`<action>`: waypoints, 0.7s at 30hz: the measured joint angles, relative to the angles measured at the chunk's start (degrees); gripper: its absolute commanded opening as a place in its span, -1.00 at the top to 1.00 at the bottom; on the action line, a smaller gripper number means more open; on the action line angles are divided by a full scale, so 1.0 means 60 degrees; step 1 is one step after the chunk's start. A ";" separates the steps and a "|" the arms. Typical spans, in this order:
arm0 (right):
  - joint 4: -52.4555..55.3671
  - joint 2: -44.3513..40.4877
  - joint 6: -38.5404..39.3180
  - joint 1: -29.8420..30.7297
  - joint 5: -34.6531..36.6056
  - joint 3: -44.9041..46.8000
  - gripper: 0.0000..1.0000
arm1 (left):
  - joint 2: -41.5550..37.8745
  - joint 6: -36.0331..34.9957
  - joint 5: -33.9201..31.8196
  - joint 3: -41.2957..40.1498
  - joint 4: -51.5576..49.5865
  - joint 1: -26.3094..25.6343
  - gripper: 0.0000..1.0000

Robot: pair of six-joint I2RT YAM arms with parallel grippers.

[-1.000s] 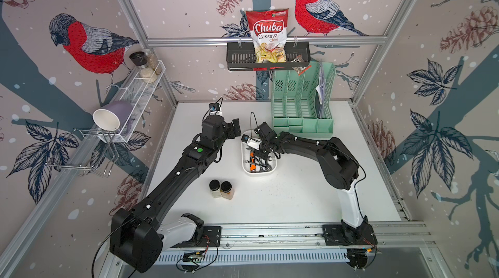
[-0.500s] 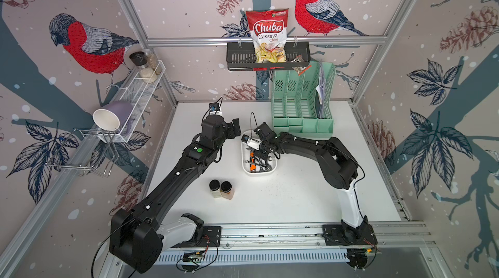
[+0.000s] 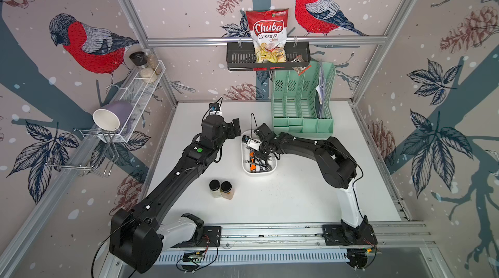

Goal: Take out the wrench from the storage box
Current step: Pick up the wrench from the storage box.

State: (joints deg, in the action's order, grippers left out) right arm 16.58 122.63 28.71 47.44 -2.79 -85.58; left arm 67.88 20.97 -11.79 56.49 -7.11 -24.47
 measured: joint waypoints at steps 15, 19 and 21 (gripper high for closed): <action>0.0095 0.0000 -0.0076 -0.0029 0.0117 -0.0157 0.74 | 0.0004 0.0000 -0.0011 0.0000 0.0000 0.0000 -0.90; 0.0295 0.0000 -0.0310 -0.0040 0.0244 -0.0517 0.74 | 0.0018 0.0000 -0.0011 0.0000 0.0000 0.0000 -0.90; 0.0423 0.0000 -0.0390 -0.0047 0.0277 -0.0736 0.74 | 0.0018 0.0000 -0.0007 0.0000 0.0000 0.0000 -0.90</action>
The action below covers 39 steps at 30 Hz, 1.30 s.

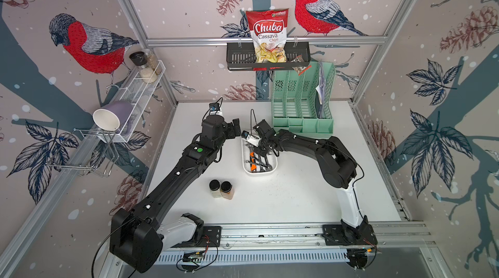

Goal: Take out the wrench from the storage box
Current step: Pick up the wrench from the storage box, then place the wrench at the center of the board.

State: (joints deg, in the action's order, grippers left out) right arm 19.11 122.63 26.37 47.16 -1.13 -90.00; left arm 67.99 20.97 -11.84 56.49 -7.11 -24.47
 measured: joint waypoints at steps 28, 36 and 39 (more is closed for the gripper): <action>0.0517 -0.1836 -0.4448 -0.0117 0.0492 -0.0455 0.78 | -0.0776 0.0029 -0.0393 -0.0127 0.0058 0.0000 -0.90; -0.0171 -0.4306 -0.6029 -0.0466 0.0721 0.2157 0.78 | -0.0823 0.0277 -0.0506 -0.0310 0.0095 0.0000 -0.90; -0.0455 -0.5326 -0.6604 -0.0619 0.0914 0.3333 0.78 | -0.0750 0.0452 -0.0583 -0.0299 0.0091 0.0000 -0.90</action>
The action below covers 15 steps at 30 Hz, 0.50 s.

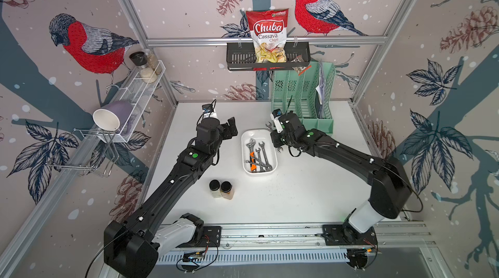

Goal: Take out the wrench from the storage box
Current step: Place the wrench at the center of the board.

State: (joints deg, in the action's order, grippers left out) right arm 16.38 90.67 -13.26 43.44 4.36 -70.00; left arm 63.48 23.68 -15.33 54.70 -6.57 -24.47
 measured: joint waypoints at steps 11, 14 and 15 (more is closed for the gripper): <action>-0.0678 -0.2707 -0.1654 -0.0452 0.0860 0.3770 0.78 | -0.0018 0.0055 -0.0084 0.0189 -0.0076 -0.0102 -0.91; -0.0984 -0.2750 -0.1974 -0.0572 0.0878 0.4437 0.78 | 0.0080 0.0055 -0.0164 0.0339 -0.0175 -0.0175 -0.91; -0.1064 -0.2750 -0.2098 -0.0616 0.0878 0.4626 0.78 | 0.0120 0.0055 -0.0178 0.0426 -0.0251 -0.0200 -0.91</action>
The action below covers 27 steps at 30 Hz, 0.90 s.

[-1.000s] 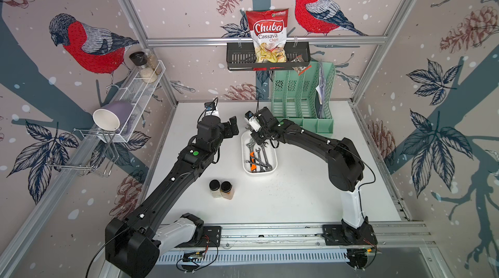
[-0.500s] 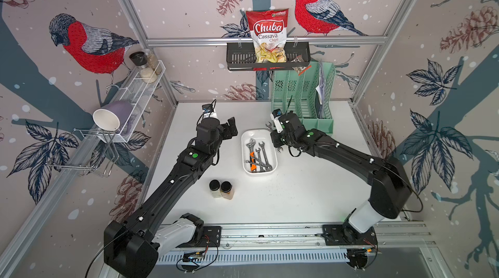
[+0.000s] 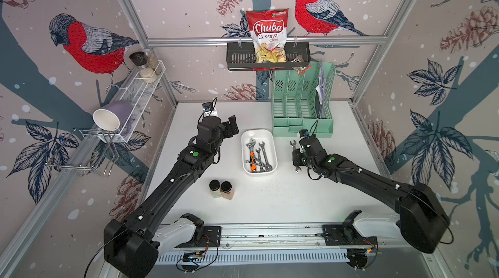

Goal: Take out the wrench from the storage box
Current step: Place the wrench at the center of the board.

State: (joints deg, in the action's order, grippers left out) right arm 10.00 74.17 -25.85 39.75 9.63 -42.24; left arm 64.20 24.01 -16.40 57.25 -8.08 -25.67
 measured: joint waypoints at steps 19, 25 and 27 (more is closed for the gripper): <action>-0.1548 0.1603 -0.0495 -0.0459 -0.0262 0.0710 0.78 | 0.0066 -0.0164 -0.0055 -0.0102 -0.0124 -0.0182 -0.91; -0.1570 0.2149 -0.0382 -0.0565 -0.0444 0.0503 0.76 | -0.0004 -0.0262 -0.0047 -0.0237 -0.0117 -0.0182 -0.91; -0.1574 0.2182 -0.0306 -0.0586 -0.0463 0.0484 0.75 | -0.0004 -0.0284 -0.0044 -0.0237 -0.0117 -0.0182 -0.91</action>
State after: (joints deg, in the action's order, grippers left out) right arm 0.56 87.26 -27.68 36.23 6.85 -39.33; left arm 64.18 22.31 -16.67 55.83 -8.78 -26.76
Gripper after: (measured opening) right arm 0.114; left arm 0.956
